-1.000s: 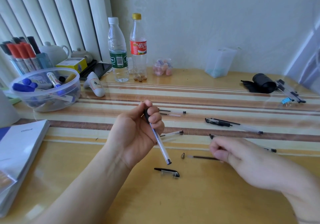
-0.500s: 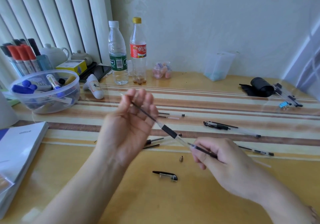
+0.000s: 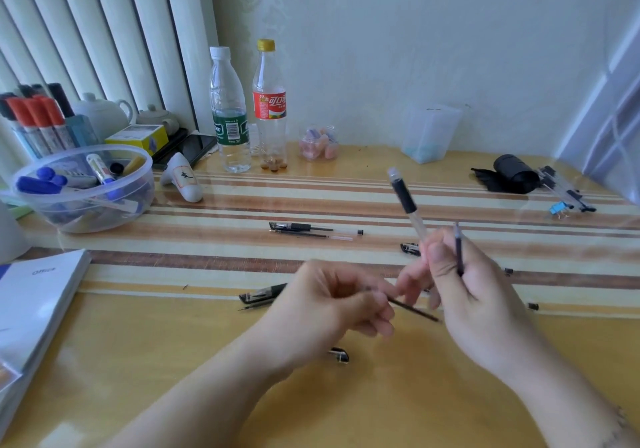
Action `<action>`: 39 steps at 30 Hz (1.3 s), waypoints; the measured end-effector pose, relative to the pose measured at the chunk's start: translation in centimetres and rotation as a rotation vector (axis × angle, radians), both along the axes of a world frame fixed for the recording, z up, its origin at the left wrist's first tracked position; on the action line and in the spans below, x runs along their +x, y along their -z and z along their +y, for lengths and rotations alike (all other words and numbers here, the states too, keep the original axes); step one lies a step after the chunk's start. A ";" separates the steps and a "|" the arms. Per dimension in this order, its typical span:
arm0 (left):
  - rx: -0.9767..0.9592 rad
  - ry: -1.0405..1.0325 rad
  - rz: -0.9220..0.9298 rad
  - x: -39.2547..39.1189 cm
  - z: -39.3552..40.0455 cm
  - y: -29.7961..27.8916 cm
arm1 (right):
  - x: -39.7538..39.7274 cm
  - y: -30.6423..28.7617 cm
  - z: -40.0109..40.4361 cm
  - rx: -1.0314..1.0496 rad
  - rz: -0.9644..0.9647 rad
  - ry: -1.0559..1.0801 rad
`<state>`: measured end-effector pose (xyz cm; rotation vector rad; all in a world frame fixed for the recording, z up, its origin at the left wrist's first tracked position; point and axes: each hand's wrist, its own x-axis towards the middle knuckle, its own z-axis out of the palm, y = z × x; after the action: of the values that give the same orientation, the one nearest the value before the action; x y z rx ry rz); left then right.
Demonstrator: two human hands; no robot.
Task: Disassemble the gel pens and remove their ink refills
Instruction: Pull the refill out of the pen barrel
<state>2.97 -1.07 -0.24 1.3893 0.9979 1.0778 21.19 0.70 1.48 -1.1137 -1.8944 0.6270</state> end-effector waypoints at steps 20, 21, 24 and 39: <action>0.415 -0.404 -0.002 -1.0 -0.8 -2.3 | -0.4 1.4 -0.4 0.131 -0.569 0.046; 0.398 -0.452 -0.084 -1.9 -0.5 -2.9 | 0.0 1.2 -0.3 0.137 -0.556 0.052; 0.324 -0.574 -0.337 -4.5 0.4 -4.0 | 0.9 0.8 0.2 0.163 -0.489 0.100; 0.024 -0.603 -0.638 -5.3 2.0 -2.9 | 0.9 0.8 0.1 0.162 -0.426 0.000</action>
<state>-2.30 0.95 2.64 0.6651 0.9286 1.8333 22.13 0.80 0.73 -1.2094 -2.2571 0.2379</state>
